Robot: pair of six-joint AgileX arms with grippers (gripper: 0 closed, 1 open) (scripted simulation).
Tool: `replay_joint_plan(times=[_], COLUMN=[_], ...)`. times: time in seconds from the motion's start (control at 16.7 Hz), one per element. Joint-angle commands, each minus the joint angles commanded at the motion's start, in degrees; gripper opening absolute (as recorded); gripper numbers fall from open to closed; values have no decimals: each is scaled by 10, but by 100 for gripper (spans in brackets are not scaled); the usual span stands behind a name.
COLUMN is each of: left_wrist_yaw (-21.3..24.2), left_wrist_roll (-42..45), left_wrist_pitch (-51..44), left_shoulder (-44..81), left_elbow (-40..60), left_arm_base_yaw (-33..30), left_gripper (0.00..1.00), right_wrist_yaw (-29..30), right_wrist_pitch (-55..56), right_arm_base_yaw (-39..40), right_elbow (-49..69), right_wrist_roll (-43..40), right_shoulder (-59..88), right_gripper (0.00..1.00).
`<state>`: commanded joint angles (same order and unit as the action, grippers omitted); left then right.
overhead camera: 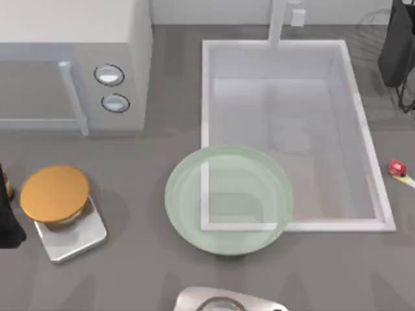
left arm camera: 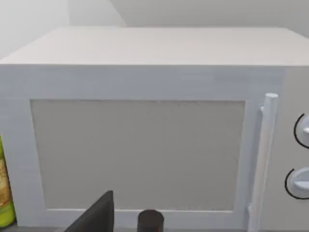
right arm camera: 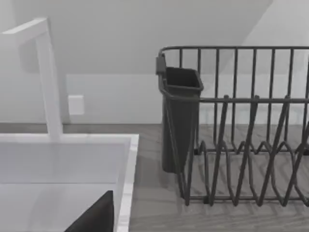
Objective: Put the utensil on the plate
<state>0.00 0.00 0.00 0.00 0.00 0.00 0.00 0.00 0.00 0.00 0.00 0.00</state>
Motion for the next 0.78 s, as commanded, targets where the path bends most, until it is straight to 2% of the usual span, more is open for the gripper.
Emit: replay_joint_plan(times=[0.36, 0.54, 0.78], left_wrist_yaw=[0, 0, 0], left_wrist_roll=[0, 0, 0], left_wrist_pitch=[0, 0, 0], left_shoulder=[0, 0, 0], left_elbow=[0, 0, 0], left_arm_base_yaw=[0, 0, 0], left_gripper=[100, 100, 100], right_wrist_yaw=[1, 0, -1], right_wrist_pitch=[-43, -112, -235], right_arm_base_yaw=[-2, -3, -5], right_elbow=[57, 148, 300], right_wrist_roll=[-32, -83, -168], right_shoulder=[60, 169, 391], right_gripper=[100, 100, 100])
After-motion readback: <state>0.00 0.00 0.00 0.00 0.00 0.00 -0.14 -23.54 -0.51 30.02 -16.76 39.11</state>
